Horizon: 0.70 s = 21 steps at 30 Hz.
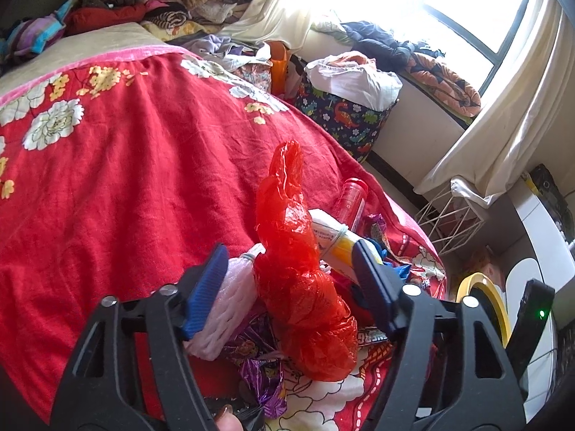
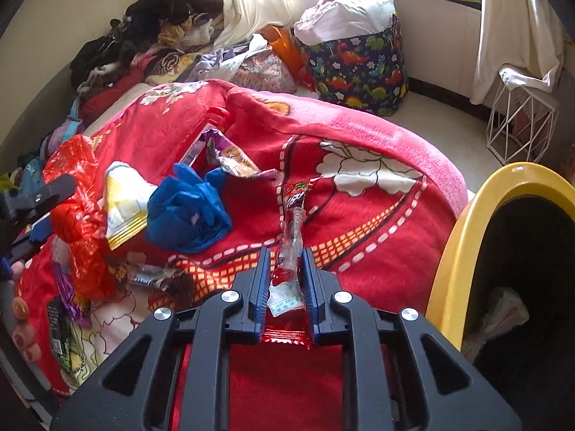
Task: Collect trash
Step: 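Grasp the red plastic bag with the left tool while the right tool lifts the wrapper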
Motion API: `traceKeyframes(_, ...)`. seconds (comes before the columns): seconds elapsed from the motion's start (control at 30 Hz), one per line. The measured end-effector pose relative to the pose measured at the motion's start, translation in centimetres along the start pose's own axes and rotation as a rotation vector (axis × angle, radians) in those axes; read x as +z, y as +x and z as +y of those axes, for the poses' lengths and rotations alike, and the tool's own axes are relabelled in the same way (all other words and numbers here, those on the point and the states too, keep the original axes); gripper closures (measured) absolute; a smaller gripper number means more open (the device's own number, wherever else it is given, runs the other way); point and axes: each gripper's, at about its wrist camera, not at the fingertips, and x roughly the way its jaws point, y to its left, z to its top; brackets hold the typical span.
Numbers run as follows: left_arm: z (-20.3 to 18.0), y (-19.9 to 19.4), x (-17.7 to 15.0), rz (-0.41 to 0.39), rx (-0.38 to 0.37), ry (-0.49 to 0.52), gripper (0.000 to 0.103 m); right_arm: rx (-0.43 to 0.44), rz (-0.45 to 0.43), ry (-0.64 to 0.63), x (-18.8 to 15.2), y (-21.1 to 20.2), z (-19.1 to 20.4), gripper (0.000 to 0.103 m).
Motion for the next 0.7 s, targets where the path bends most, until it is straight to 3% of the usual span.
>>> traceKeyframes(0.07, -0.1, 0.1, -0.1, 0.006, -0.001, 0.0, 0.052, 0.005, -0.017, 0.0, -0.4, -0.5, 0.1, 0.087)
traceKeyframes(0.13, 0.0, 0.1, -0.2, 0.013, -0.011, -0.005, 0.068, 0.016, -0.036, 0.009, -0.7, -1.2, 0.2, 0.087)
traceKeyframes(0.23, -0.3, 0.0, -0.3, 0.015, -0.02, -0.001, 0.077, 0.034, -0.056, 0.015, -1.2, -2.3, 0.1, 0.087)
traceKeyframes(0.7, -2.0, -3.2, 0.6, -0.042, -0.089, 0.044, 0.083, 0.098, -0.106, -0.016, -2.2, -6.5, 0.7, 0.087)
